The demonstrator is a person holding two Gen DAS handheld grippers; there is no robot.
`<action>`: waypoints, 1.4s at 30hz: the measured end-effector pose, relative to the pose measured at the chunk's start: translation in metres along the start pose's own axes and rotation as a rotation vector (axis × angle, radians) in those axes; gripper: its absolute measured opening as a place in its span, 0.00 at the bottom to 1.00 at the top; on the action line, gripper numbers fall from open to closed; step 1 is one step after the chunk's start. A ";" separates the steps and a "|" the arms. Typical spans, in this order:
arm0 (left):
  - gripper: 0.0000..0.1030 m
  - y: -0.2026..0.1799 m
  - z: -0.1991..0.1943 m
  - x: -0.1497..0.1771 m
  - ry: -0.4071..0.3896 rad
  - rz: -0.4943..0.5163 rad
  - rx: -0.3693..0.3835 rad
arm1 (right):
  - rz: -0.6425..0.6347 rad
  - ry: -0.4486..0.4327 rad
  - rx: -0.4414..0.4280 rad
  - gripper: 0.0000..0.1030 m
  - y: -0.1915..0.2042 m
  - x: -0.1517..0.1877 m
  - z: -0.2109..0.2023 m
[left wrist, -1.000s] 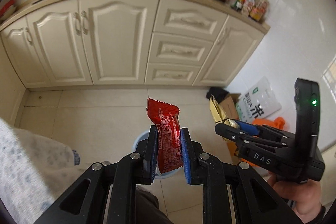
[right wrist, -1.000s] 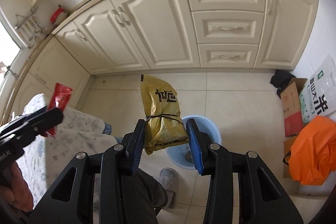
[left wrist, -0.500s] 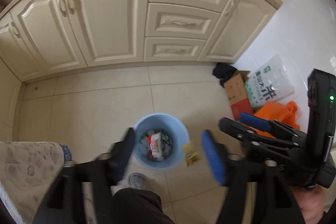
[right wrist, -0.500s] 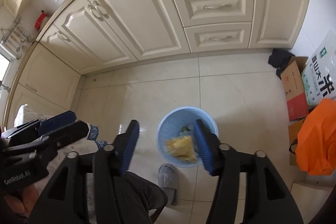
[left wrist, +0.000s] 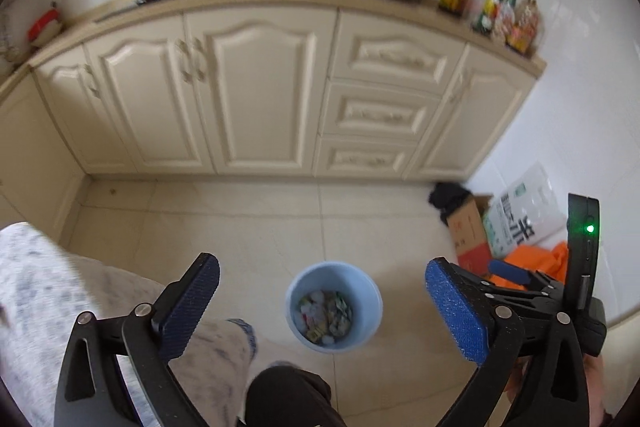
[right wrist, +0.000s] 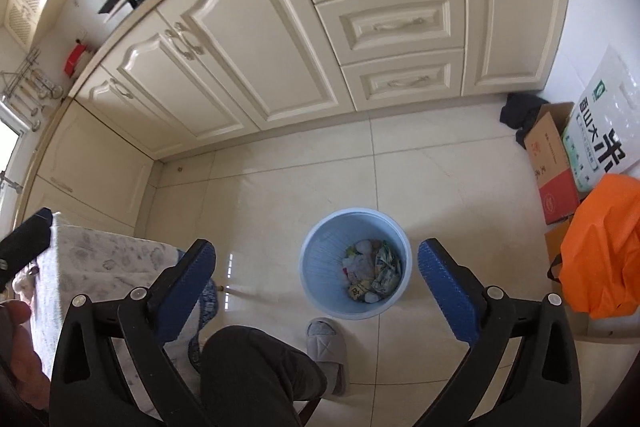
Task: Collect trash
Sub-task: 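Move both open tools back over the table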
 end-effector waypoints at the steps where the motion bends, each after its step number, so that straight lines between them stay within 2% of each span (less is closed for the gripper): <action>1: 0.99 0.000 -0.011 0.001 -0.022 -0.001 -0.013 | -0.005 -0.009 -0.003 1.00 0.004 -0.001 -0.006; 10: 0.99 0.019 -0.135 0.049 -0.174 -0.072 -0.126 | -0.090 -0.120 -0.081 1.00 0.079 -0.010 -0.075; 15: 0.99 0.037 -0.220 0.092 -0.241 -0.109 -0.203 | -0.187 -0.169 -0.151 1.00 0.143 -0.003 -0.111; 23: 0.99 0.060 -0.319 0.152 -0.337 -0.199 -0.285 | -0.350 -0.223 -0.264 1.00 0.252 0.026 -0.162; 29: 0.99 0.073 -0.378 0.189 -0.393 -0.251 -0.337 | -0.450 -0.255 -0.331 1.00 0.323 0.050 -0.192; 34: 0.99 0.092 -0.421 0.225 -0.423 -0.301 -0.429 | -0.535 -0.275 -0.374 1.00 0.375 0.072 -0.209; 37: 0.99 0.110 -0.438 0.249 -0.420 -0.359 -0.473 | -0.599 -0.271 -0.394 1.00 0.409 0.088 -0.210; 42: 0.99 0.143 -0.450 0.269 -0.396 -0.449 -0.517 | -0.689 -0.241 -0.409 1.00 0.460 0.112 -0.192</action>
Point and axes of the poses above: each gripper's, at about its wrist camera, not at the fingertips, and z roughly the way its jaws point, y to its left, x to its underside, the point moved 9 cm from there along z, roughly the way its jaws point, and after that the axes turned 15 degrees about x, right-handed, at the moved point
